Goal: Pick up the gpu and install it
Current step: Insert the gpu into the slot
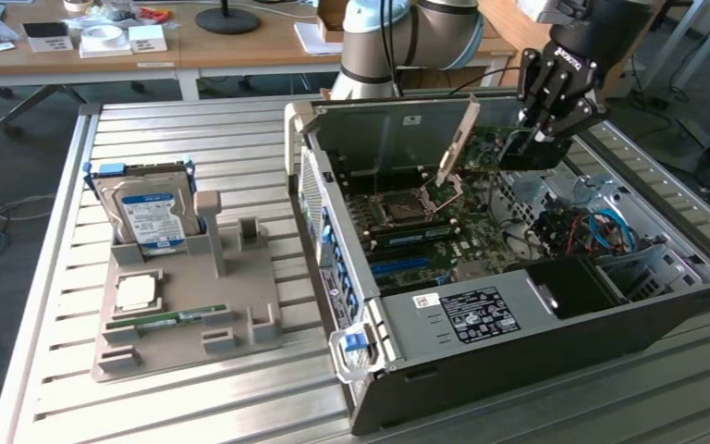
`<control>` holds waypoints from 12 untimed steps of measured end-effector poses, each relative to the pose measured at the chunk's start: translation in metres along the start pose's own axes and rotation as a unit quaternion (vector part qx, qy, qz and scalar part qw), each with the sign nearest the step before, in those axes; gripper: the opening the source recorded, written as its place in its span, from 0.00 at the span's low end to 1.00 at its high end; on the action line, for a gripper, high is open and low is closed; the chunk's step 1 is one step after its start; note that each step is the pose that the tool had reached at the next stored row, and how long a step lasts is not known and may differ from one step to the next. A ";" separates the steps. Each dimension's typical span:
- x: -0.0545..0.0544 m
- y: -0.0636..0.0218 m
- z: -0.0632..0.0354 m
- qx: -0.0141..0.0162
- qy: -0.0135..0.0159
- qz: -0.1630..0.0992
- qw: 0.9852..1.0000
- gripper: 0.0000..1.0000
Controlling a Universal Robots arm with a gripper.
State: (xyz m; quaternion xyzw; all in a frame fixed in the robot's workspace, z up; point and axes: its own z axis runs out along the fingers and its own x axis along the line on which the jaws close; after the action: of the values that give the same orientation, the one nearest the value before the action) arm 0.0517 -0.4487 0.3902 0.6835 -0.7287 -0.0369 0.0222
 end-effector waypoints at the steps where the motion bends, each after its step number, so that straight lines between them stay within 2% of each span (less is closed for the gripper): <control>1: 0.000 0.0001 0.0000 0.000 0.000 0.000 1.000 0.27; 2: 0.000 0.0005 0.0001 0.004 0.000 0.000 1.000 0.27; 3: 0.000 0.0010 0.0002 0.010 -0.001 0.000 1.000 0.27; 5: 0.000 0.0020 0.0004 0.026 -0.002 -0.001 1.000 0.27; 7: 0.000 0.0046 0.0013 0.036 -0.002 -0.001 0.999 0.27; 8: 0.000 0.0064 0.0019 0.041 -0.003 -0.001 0.999 0.27; 9: 0.000 0.0082 0.0028 0.044 -0.003 -0.001 0.999 0.27; 10: 0.000 0.0099 0.0036 0.046 -0.003 -0.001 0.999 0.27; 12: 0.000 0.0136 0.0053 0.048 -0.003 -0.002 0.999 0.27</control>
State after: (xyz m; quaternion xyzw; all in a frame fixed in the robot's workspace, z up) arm 0.0377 -0.4480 0.3861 0.6848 -0.7286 -0.0043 -0.0125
